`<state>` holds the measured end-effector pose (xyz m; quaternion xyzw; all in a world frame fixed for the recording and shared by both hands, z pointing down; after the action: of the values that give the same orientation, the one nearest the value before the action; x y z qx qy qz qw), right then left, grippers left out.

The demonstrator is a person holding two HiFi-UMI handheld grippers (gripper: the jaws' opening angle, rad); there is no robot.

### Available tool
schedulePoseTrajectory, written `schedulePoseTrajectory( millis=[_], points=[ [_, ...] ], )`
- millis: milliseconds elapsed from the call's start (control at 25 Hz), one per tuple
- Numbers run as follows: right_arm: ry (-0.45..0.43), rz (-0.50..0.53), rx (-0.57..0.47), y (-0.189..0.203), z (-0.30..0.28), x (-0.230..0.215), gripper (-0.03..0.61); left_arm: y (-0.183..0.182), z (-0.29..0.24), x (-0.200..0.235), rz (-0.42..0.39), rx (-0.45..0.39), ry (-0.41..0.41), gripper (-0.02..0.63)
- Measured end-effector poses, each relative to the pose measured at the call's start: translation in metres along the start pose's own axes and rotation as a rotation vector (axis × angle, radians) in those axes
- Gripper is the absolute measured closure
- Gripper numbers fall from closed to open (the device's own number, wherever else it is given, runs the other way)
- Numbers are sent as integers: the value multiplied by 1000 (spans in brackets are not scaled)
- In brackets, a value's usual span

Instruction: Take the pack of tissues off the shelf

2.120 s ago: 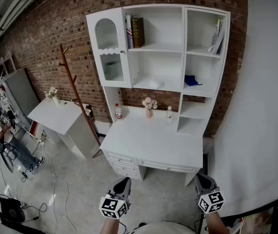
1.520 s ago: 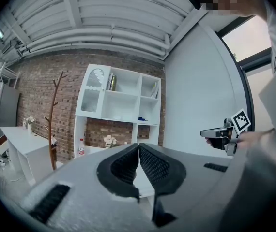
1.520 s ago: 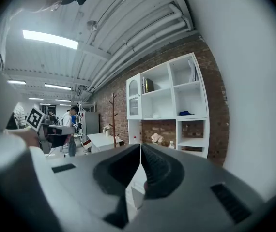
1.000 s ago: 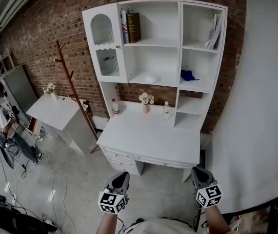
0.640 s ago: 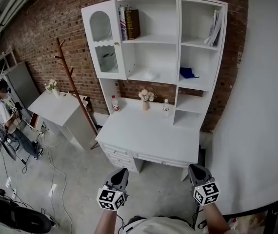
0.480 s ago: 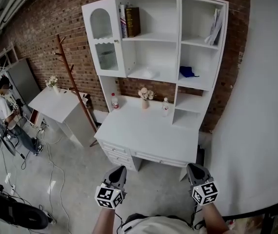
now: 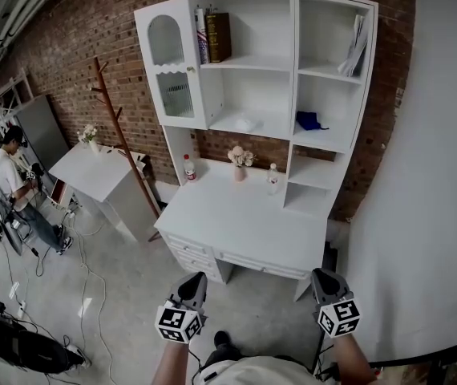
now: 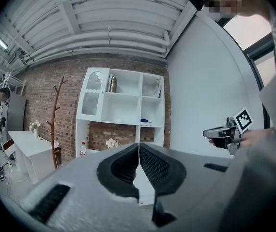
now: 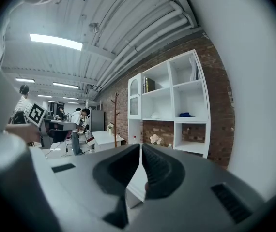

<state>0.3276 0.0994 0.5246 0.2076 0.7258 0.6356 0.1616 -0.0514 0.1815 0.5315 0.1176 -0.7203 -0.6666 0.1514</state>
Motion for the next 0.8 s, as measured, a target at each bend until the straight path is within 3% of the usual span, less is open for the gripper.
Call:
schedulePoseTrajectory(
  millis=[360,800],
  points=[
    [25,15,16,-3,-39,5,545,2,-30,38,12,2,26,588],
    [65,10,17,-19,-124,23,545,-4,-79,125,5,33,65,588]
  ],
)
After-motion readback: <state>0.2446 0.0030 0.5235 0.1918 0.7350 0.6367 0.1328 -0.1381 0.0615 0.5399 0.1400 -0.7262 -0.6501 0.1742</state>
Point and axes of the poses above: the fingertips, and each gripper's own axes: z backward along the fingers, x to its left, y out of its underside, the point moved 9 cm from there along z, backward along the fingers, and after that the axes turned 8 degrees about y, right-handed, at the moved point
